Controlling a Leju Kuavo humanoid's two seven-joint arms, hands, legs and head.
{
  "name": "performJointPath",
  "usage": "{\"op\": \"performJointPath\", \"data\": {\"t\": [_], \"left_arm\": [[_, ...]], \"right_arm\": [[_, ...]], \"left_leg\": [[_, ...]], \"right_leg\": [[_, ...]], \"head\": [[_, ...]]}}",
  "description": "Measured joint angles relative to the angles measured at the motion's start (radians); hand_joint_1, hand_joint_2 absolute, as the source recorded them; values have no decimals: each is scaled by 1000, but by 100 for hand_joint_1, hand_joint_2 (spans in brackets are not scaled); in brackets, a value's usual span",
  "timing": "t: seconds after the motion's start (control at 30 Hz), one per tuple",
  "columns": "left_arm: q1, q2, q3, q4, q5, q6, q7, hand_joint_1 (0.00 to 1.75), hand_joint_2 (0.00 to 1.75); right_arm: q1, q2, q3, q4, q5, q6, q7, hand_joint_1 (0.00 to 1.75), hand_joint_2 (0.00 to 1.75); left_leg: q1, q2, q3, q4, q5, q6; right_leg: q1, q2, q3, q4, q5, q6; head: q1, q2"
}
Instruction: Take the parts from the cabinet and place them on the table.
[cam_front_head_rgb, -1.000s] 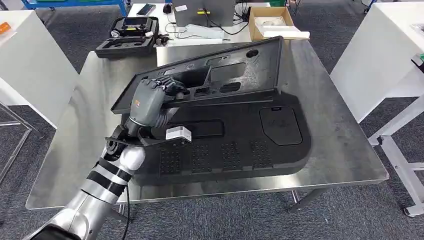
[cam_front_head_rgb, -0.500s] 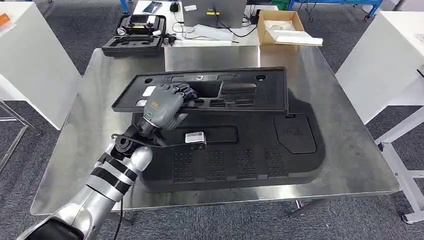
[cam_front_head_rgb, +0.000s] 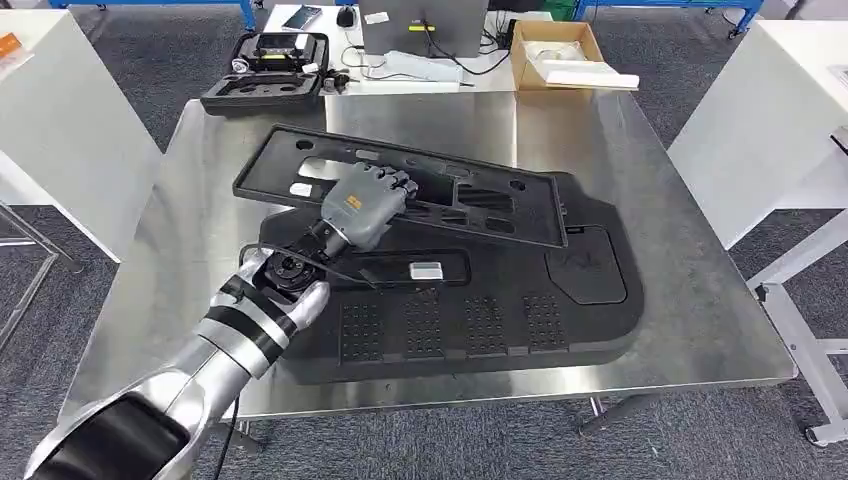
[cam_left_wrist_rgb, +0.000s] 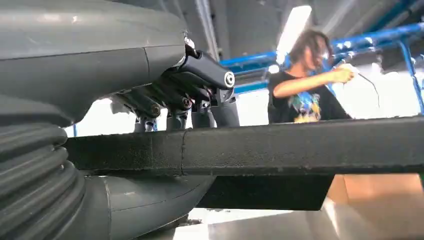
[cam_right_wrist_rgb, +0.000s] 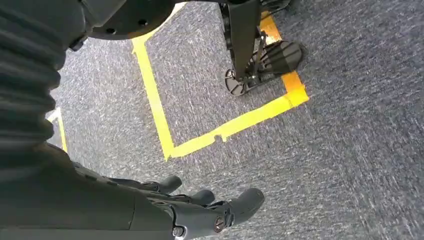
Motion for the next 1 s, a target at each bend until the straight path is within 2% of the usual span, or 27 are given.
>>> {"op": "performJointPath", "data": {"t": [0.2,0.57,1.0], "left_arm": [[-31,-27,-19,62,-11,-8,10,175,175],[-84,-77,-60,187,-41,-112,0,175,175],[-98,-96,-74,246,-20,-129,-29,175,175]], "right_arm": [[0,2,-2,0,5,3,1,0,175],[0,3,-7,0,18,11,1,0,175],[0,3,-16,0,26,14,-2,0,175]], "left_leg": [[0,0,0,0,0,0],[0,0,0,-1,0,0],[0,0,0,-1,0,0]], "right_leg": [[0,0,-1,0,-1,0],[0,0,0,0,-1,0],[0,0,-1,0,-1,0]], "head": [[0,0],[0,0],[0,0]]}}
